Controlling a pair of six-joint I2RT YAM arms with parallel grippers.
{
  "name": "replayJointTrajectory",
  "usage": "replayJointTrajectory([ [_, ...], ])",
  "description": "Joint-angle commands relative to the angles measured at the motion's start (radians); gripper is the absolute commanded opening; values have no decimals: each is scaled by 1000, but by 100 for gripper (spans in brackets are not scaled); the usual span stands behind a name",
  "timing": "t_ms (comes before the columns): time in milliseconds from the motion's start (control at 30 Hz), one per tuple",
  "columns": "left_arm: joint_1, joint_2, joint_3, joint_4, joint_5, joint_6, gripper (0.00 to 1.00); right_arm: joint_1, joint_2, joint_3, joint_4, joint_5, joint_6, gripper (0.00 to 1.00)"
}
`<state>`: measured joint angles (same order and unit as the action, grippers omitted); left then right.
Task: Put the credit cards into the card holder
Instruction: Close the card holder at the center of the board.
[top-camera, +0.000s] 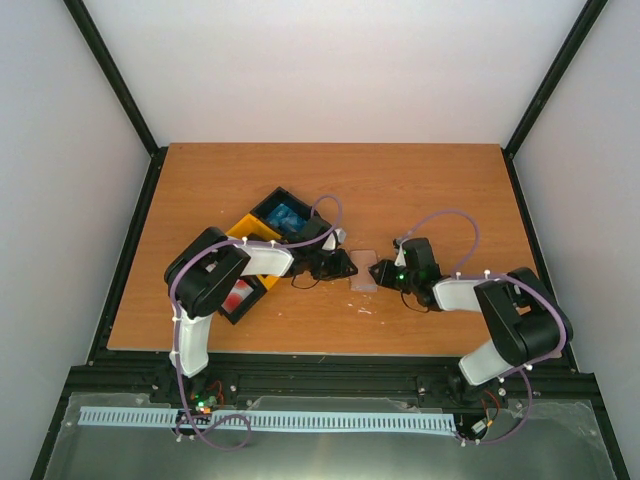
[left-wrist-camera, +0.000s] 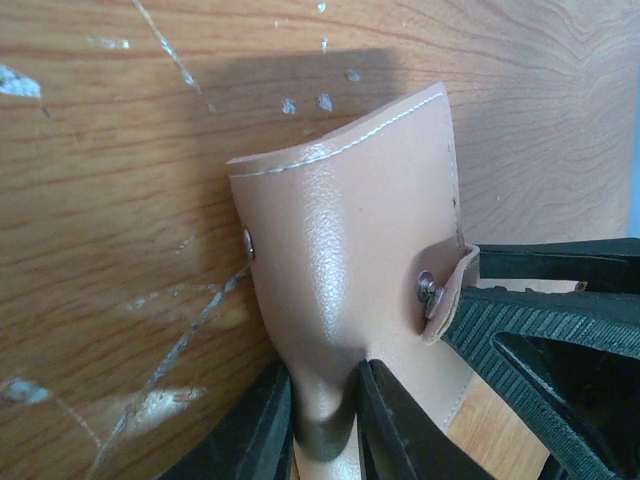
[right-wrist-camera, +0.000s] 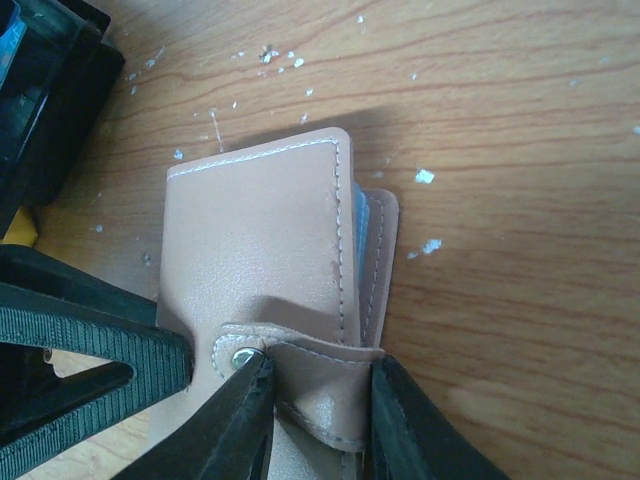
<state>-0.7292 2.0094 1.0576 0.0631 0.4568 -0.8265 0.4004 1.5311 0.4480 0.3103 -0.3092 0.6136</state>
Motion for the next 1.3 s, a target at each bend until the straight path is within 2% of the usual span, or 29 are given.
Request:
replayJointTrajectory([
  [0,-13,143,-77,-217,-132,35,20,34,44,14,8,-44,30,28],
  [333,-13,147,-82,-217,-131,39,20,33,78,28,29,-71,43,30],
  [800,-13,156,-84,-215,-130,41,19,44,152,117,-173,-44,32,27],
  [933,-12,156,-86,-215,-131,40,18,49,177,127,-201,-47,29,30],
  [1267,-13,150,-88,-215,-138,37,18,49,112,93,-111,-100,40,37],
])
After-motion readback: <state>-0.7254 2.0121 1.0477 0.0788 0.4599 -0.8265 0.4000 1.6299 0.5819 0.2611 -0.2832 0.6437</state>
